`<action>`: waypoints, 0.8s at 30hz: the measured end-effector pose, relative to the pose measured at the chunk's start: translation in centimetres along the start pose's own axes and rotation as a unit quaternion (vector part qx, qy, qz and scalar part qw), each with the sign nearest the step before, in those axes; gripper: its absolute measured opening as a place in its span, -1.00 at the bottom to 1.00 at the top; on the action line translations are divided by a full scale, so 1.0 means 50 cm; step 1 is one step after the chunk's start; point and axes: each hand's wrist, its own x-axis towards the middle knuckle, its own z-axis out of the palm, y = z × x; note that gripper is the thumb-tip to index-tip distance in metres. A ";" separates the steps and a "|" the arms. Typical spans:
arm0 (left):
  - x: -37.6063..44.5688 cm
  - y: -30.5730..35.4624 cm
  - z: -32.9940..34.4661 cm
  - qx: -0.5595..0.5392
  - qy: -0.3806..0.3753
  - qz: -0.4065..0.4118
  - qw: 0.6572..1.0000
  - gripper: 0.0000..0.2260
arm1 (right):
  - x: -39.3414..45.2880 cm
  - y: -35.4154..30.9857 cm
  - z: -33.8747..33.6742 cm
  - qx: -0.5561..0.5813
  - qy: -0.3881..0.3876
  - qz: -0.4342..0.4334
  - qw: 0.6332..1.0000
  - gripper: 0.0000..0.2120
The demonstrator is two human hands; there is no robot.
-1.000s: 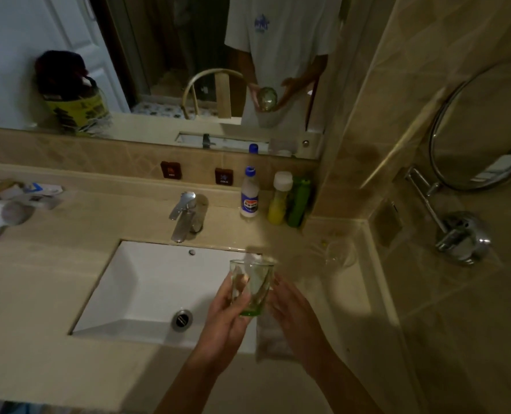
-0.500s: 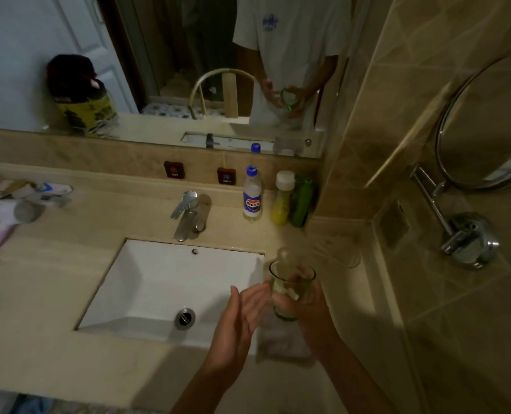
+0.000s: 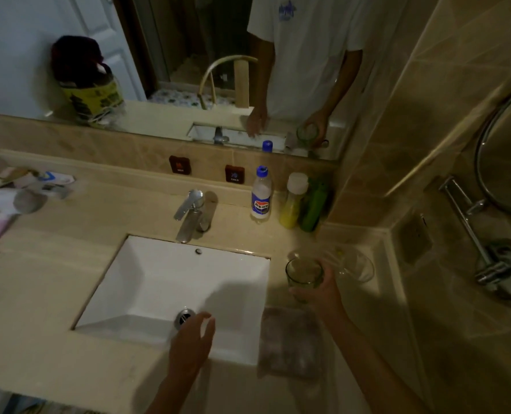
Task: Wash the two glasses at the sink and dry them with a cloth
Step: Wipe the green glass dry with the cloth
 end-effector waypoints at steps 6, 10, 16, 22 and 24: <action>-0.017 -0.111 0.029 0.238 -0.001 0.102 0.966 -0.39 | 0.074 0.029 0.002 -0.075 0.016 0.011 0.997 -0.07; -0.023 -0.134 0.045 0.330 -0.006 0.134 0.934 -0.61 | 0.098 0.036 0.002 -0.129 0.036 0.011 0.991 -0.10; -0.009 -0.108 0.043 0.315 -0.019 0.060 0.947 -0.56 | 0.122 0.035 0.012 -0.145 0.076 0.015 0.986 -0.13; -0.008 -0.125 0.051 0.312 -0.013 0.052 0.949 -0.59 | 0.137 0.038 0.014 -0.150 0.072 0.006 0.986 -0.08; -0.005 -0.127 0.050 0.316 -0.020 0.047 0.947 -0.58 | 0.133 0.038 0.016 -0.149 0.081 0.012 0.985 -0.09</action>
